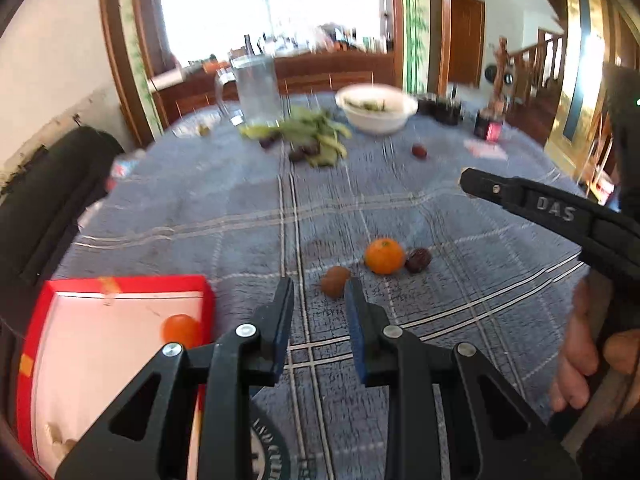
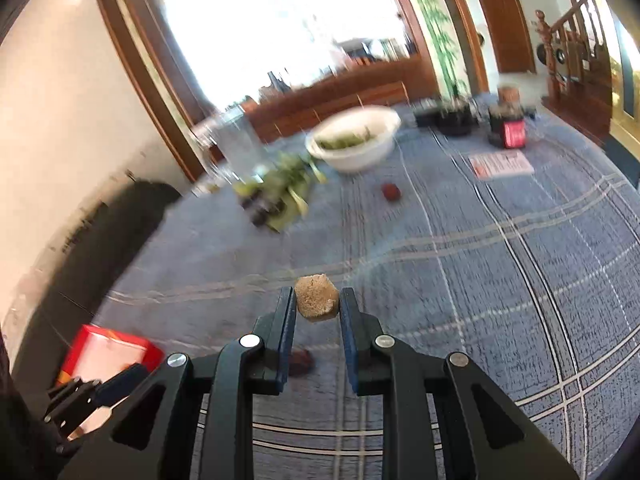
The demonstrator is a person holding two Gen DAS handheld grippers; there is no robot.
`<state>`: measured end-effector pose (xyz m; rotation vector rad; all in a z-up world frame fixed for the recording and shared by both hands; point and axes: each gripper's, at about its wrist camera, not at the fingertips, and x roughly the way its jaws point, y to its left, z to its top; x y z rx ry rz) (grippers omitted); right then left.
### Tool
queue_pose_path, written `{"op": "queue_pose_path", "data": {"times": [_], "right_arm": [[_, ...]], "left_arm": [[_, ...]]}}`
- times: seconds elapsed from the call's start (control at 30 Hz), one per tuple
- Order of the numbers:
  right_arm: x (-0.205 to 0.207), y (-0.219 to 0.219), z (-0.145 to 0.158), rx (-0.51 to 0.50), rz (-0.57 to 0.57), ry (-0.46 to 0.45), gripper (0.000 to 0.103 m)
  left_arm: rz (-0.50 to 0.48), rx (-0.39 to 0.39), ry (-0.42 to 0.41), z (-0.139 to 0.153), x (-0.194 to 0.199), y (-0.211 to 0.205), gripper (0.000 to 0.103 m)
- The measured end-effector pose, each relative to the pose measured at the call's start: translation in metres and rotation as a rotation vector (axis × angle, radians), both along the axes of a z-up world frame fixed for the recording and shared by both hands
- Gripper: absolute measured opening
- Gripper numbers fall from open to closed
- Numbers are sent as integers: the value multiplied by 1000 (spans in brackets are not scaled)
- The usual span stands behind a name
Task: Organize fruits
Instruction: 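Grasp a beige cube with the right gripper while the left grasps a brown round fruit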
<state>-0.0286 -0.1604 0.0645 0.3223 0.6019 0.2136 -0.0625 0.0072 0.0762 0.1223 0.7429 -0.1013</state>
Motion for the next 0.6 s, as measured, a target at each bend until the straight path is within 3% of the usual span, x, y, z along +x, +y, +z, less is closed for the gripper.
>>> {"op": "queue_pose_path", "data": {"times": [0.1, 0.17, 0.37, 0.5, 0.6], "right_arm": [[-3, 1, 5, 0, -14, -32, 21], [1, -1, 4, 6, -16, -10, 21], [8, -4, -1, 20, -26, 26, 21], [11, -6, -5, 29, -34, 55, 21], [11, -11, -4, 59, -37, 53, 21]], "left_arm": [[-13, 20, 8, -1, 0, 5, 28], [-15, 46, 58, -12, 10, 6, 28], [-2, 10, 148, -37, 36, 3, 29], [-9, 26, 150, -42, 51, -9, 41], [-22, 37, 163, -48, 62, -16, 43]]}}
